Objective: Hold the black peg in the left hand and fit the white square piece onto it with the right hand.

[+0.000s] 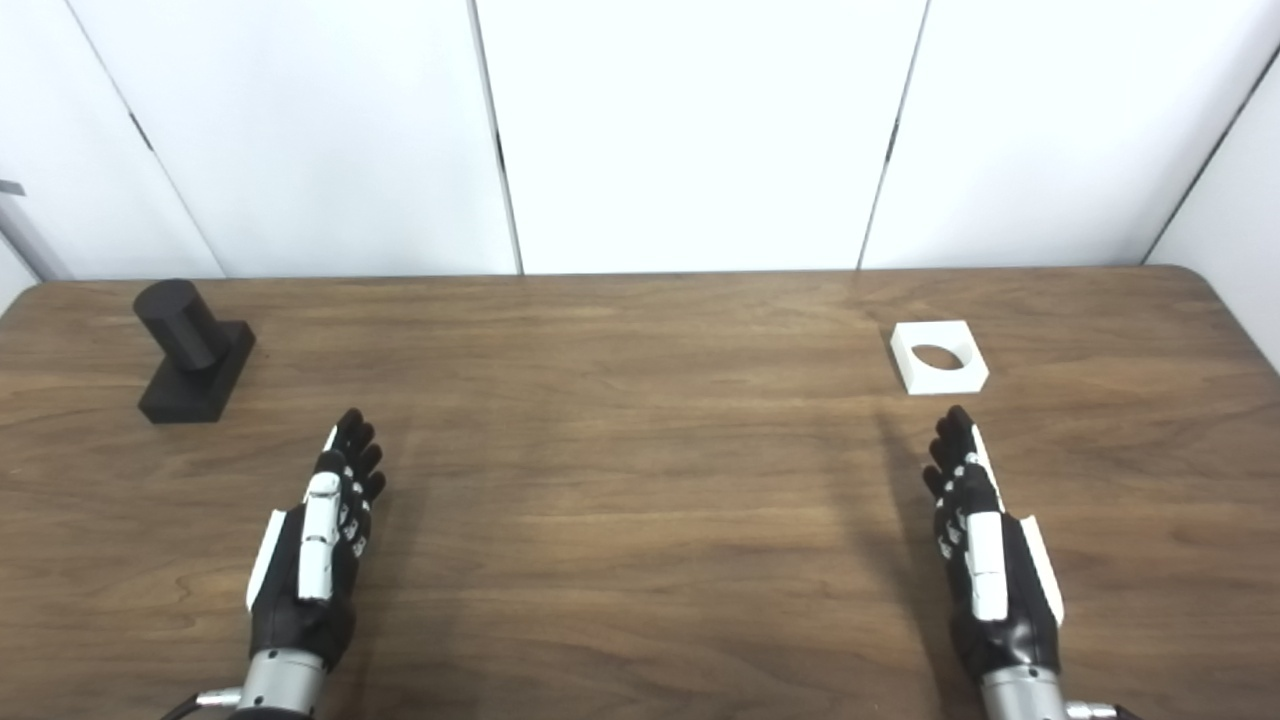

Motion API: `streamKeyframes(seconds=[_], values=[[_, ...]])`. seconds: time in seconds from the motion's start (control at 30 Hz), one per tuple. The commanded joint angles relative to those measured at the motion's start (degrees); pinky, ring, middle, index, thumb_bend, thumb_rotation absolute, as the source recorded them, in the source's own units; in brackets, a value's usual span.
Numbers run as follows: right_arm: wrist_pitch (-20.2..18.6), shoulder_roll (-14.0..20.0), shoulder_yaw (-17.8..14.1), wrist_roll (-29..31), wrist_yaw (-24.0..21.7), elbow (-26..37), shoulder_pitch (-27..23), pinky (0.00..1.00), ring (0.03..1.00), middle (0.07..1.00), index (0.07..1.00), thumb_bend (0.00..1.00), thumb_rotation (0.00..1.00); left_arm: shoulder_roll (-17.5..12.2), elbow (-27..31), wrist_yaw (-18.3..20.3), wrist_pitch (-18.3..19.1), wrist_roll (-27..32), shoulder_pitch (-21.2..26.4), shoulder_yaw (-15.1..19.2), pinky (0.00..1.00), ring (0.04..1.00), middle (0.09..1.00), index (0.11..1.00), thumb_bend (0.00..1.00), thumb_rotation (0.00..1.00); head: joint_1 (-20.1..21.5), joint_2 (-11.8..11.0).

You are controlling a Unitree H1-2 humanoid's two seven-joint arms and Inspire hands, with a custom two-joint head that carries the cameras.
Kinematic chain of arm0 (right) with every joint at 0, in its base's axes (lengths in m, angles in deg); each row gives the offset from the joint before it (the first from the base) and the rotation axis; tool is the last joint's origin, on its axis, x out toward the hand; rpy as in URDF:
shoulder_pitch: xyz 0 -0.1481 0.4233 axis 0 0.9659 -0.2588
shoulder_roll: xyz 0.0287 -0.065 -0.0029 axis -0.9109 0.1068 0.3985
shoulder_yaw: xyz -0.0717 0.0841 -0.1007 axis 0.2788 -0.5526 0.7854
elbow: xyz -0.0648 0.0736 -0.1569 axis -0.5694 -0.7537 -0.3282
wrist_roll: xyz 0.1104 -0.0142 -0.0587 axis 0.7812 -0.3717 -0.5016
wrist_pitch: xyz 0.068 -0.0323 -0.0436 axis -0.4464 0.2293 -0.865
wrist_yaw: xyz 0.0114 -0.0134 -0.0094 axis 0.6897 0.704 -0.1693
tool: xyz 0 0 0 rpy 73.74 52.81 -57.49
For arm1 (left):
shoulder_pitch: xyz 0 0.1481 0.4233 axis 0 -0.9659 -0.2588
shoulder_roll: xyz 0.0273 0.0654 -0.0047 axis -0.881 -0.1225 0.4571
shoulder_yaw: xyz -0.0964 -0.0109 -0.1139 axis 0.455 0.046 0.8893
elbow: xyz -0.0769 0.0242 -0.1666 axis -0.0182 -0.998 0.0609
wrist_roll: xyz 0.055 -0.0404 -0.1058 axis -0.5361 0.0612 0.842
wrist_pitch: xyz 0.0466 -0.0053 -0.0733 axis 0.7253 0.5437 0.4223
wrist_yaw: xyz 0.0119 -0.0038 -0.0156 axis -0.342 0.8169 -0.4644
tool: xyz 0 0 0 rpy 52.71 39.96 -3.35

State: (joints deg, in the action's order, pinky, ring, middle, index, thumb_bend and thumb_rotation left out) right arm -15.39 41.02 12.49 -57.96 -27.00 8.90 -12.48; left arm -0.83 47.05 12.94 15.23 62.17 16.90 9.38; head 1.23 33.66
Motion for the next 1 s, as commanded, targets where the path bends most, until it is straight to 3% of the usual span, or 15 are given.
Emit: streamKeyframes(seconds=[0.0,0.43,0.77,0.97], values=[[0.16,-1.79,0.35,0.4,-0.34,-1.72,1.3,1.0,1.0,1.0,1.0,0.61,1.0,0.91,1.07,0.17,-0.88,-0.09,-3.96,-0.26,1.0,1.0,1.0,1.0,0.4,0.99,0.03,0.06],[-0.86,-1.77,0.2,0.54,-0.21,-1.26,1.31,1.0,1.0,1.0,1.0,0.62,1.0,1.17,0.72,0.06,-1.25,-0.02,-3.92,-0.23,1.0,0.999,1.0,1.0,0.43,0.95,-0.54,0.15],[1.33,-0.87,-0.9,1.0,-0.8,-2.45,1.17,1.0,1.0,1.0,1.0,0.55,1.0,1.8,0.31,-0.2,-1.79,-1.25,-4.58,-1.73,0.95,0.974,1.0,0.992,0.46,0.94,-8.96,-1.94],[2.58,0.14,-1.36,1.71,-1.85,-4.24,0.74,1.0,1.0,1.0,1.0,0.58,1.0,2.52,0.25,-0.23,-1.0,-0.67,-4.92,-3.14,0.98,0.994,1.0,1.0,0.48,0.88,-12.59,-4.03]])
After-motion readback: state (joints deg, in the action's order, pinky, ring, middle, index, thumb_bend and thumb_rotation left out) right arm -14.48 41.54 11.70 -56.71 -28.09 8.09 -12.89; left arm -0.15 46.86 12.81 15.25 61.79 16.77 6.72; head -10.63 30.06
